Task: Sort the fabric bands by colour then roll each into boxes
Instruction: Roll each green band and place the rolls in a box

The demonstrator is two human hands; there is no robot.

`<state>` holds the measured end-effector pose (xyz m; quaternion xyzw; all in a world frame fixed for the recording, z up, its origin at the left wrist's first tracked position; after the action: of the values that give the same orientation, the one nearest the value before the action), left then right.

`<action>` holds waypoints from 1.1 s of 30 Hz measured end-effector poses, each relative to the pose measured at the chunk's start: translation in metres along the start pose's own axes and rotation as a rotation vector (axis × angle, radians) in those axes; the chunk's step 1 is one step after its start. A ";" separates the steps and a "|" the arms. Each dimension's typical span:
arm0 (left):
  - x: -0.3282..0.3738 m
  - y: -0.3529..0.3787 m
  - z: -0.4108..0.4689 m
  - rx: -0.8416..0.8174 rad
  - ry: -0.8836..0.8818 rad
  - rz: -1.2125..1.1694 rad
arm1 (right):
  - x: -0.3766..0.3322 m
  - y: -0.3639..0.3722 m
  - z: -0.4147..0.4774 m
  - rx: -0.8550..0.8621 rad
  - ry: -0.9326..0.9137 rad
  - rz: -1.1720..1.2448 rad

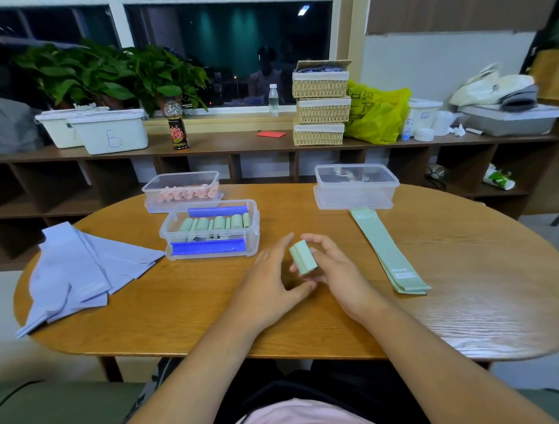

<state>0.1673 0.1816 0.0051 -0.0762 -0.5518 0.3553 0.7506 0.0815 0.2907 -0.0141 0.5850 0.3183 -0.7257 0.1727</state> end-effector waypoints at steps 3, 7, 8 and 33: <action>0.006 -0.001 -0.002 0.023 0.073 0.002 | 0.000 0.004 -0.001 -0.034 0.008 -0.012; 0.007 -0.004 -0.003 0.051 0.082 0.012 | 0.001 0.007 -0.002 -0.060 -0.009 -0.050; 0.008 -0.004 -0.004 0.056 0.081 0.006 | 0.002 0.008 -0.001 -0.063 -0.011 -0.052; 0.003 0.005 0.000 0.046 0.092 0.231 | -0.004 0.000 -0.003 0.022 -0.062 -0.211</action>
<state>0.1651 0.1873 0.0050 -0.1383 -0.4960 0.4479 0.7309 0.0851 0.2921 -0.0107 0.5275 0.3645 -0.7610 0.0986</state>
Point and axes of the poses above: each hand's wrist, its own z-axis towards the middle knuckle, its own y-axis out of the palm, x = y × z, the point moved 10 cm from there along z, towards the middle knuckle, and after that the axes turned 15 degrees about -z, right-handed, at the moved point
